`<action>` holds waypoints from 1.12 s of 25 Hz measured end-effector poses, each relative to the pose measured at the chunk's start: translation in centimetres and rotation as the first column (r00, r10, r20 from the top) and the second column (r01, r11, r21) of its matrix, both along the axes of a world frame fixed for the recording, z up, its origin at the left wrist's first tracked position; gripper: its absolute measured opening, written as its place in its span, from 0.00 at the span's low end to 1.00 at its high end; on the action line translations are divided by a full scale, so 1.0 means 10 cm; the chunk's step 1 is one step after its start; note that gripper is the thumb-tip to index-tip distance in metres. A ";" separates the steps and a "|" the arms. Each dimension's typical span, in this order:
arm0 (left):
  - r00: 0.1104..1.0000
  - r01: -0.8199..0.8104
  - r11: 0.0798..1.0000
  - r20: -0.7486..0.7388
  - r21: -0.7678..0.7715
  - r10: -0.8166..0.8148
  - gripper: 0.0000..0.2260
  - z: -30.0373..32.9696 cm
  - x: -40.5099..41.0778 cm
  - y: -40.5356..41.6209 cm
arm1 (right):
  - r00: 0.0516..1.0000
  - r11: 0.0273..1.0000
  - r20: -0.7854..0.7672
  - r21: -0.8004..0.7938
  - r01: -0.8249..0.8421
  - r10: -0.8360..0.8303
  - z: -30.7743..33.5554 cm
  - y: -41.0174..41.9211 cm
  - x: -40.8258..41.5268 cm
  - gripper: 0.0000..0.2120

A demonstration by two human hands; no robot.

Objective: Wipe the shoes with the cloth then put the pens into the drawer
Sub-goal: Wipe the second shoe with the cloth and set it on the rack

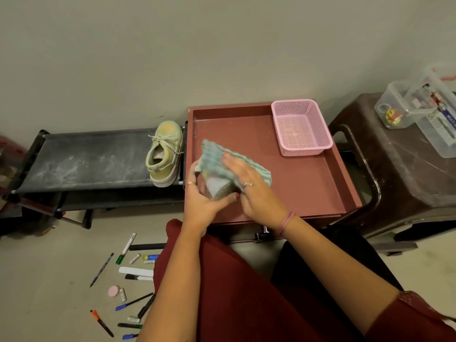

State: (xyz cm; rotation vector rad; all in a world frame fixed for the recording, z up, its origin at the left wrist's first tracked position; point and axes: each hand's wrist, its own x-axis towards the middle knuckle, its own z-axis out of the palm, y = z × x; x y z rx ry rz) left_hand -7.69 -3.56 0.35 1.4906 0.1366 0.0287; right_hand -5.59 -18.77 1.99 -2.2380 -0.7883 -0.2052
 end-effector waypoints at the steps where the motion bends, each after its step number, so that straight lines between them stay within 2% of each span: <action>1: 1.000 -0.008 1.000 -0.008 -0.017 0.008 0.44 -0.01 -0.01 0.02 | 0.994 0.997 -0.090 0.031 0.069 -0.066 -0.10 -0.01 0.03 0.37; 2: 1.000 -0.012 1.000 -0.015 -0.028 0.012 0.45 -0.02 -0.01 0.03 | 0.982 0.992 -0.141 0.024 0.127 -0.122 -0.20 -0.05 0.07 0.40; 4: 0.999 -0.020 0.999 -0.029 -0.042 0.019 0.47 -0.04 -0.01 0.04 | 0.971 0.983 -0.149 -0.047 0.180 -0.185 -0.37 -0.15 0.15 0.41; 8: 0.999 -0.005 0.998 -0.036 -0.061 0.003 0.45 -0.07 -0.01 0.05 | 0.946 0.954 -0.177 -0.182 0.239 -0.271 -0.62 -0.35 0.33 0.37; 13: 0.997 0.067 0.997 -0.021 -0.022 -0.068 0.49 -0.10 -0.02 0.06 | 0.789 0.943 -0.519 -0.229 0.242 -0.329 -0.74 -0.65 0.55 0.38; 15: 0.998 0.060 0.998 -0.028 -0.007 -0.061 0.49 -0.11 -0.01 0.08 | 0.759 0.950 -0.572 -0.209 0.232 -0.311 -0.56 -0.55 0.56 0.36; 17: 0.998 0.062 0.998 -0.032 0.002 -0.062 0.50 -0.11 -0.01 0.09 | 0.790 0.960 -0.546 -0.146 0.239 -0.280 -0.31 -0.43 0.48 0.37; 19: 0.997 0.076 0.997 -0.025 0.015 -0.075 0.50 -0.11 -0.01 0.09 | 0.853 0.980 -0.486 -0.054 0.189 -0.191 -0.04 -0.30 0.33 0.39; 21: 0.996 0.087 0.996 -0.018 0.027 -0.087 0.50 -0.12 0.00 0.09 | 0.876 0.990 -0.470 0.033 0.140 -0.108 0.15 -0.13 0.16 0.39; 28: 0.989 0.139 0.989 0.033 0.044 -0.141 0.47 -0.17 0.03 0.09 | 0.952 0.998 -0.307 0.061 0.024 -0.004 0.09 0.03 -0.15 0.38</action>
